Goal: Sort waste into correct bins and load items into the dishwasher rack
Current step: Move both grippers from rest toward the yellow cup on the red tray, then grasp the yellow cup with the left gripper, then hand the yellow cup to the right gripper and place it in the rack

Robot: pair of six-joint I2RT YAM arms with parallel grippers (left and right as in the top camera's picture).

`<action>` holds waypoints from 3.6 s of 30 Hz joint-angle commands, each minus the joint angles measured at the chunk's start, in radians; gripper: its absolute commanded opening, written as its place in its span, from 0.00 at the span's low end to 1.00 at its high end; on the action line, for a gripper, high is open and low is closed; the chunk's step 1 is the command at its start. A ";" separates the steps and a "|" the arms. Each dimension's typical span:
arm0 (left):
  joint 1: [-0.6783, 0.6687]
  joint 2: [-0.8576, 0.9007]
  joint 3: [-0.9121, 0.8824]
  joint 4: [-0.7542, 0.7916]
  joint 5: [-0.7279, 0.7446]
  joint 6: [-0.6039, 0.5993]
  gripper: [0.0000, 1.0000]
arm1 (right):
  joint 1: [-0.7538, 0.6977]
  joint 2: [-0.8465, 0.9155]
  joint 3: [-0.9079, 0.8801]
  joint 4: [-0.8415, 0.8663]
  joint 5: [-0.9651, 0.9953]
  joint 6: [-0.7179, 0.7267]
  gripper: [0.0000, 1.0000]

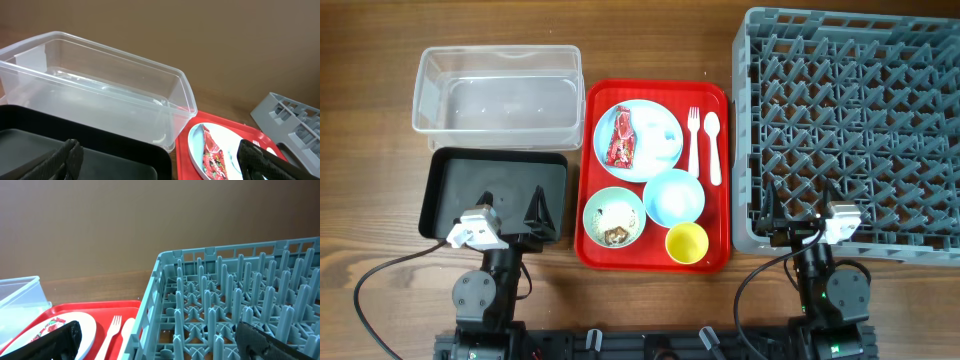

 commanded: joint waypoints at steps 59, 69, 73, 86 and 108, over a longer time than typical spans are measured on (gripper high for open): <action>-0.865 1.671 1.158 -0.795 0.082 -0.233 0.34 | -0.006 0.873 0.986 -0.787 -0.362 0.251 1.00; -0.866 1.671 1.116 -0.756 0.098 -0.247 0.04 | -0.006 0.873 0.986 -0.792 -0.362 0.251 1.00; -0.807 1.579 1.138 -0.767 0.402 -0.223 0.04 | -0.006 0.873 0.986 -0.795 -0.362 0.251 1.00; -0.106 1.288 1.176 -0.729 1.379 -0.163 0.04 | 0.103 0.917 0.986 -0.420 -1.161 0.092 0.91; -0.106 1.288 1.176 -0.707 1.443 -0.164 0.85 | 0.202 0.977 0.986 -0.205 -1.149 0.118 0.46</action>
